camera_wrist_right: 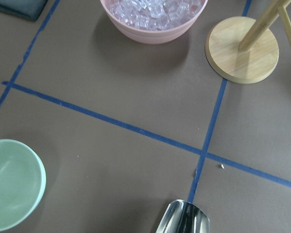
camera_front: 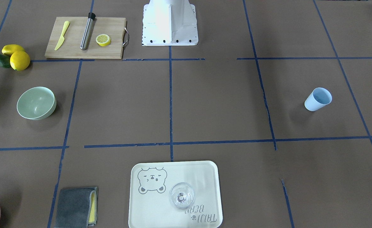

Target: Pour ice into bowl

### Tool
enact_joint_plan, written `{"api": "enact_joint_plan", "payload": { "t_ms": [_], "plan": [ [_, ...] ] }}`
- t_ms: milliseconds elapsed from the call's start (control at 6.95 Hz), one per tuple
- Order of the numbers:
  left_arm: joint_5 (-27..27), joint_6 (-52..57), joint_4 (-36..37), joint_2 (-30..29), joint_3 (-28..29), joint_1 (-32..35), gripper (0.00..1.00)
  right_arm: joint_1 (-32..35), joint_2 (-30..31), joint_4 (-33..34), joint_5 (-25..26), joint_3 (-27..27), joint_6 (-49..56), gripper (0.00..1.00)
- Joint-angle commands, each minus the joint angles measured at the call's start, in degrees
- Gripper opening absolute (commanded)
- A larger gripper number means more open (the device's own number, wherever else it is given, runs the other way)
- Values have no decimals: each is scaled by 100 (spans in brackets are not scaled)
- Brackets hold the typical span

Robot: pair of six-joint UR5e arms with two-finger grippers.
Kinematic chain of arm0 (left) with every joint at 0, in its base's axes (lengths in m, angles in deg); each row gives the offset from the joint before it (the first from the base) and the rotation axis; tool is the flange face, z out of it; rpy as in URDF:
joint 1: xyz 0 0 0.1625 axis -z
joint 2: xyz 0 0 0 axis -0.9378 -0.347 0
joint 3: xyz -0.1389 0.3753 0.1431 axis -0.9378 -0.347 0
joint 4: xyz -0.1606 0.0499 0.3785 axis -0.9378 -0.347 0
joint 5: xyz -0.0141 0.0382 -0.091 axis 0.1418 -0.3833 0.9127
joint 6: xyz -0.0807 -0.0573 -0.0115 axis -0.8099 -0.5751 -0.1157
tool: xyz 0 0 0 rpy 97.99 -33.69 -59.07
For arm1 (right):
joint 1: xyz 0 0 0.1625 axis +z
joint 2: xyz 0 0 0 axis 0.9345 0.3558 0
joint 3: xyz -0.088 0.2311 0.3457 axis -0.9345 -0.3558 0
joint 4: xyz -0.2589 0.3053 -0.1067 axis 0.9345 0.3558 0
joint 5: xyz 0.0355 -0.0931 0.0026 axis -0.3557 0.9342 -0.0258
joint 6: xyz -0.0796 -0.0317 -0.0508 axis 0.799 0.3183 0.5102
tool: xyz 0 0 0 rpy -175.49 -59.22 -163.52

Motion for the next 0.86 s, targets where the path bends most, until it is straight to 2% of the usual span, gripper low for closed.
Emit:
{"api": "enact_joint_plan", "payload": {
  "t_ms": [0,144,432,576,720],
  "plan": [
    [0,0,0,-9,-8,0,100,-275,-237,-343,-183,71,-1361,100],
    [0,0,-9,-9,-8,0,100,-522,-256,-388,-158,72,-1463,100],
    [0,0,-17,-18,-8,-9,100,-1162,-248,-1517,393,28,-1603,100],
    [0,0,-18,-9,-8,-9,100,-1688,-230,-1826,736,-16,-1631,100],
    [0,0,-18,-17,-8,-9,100,-2119,-239,-1986,748,-269,-1657,100]
  ]
}}
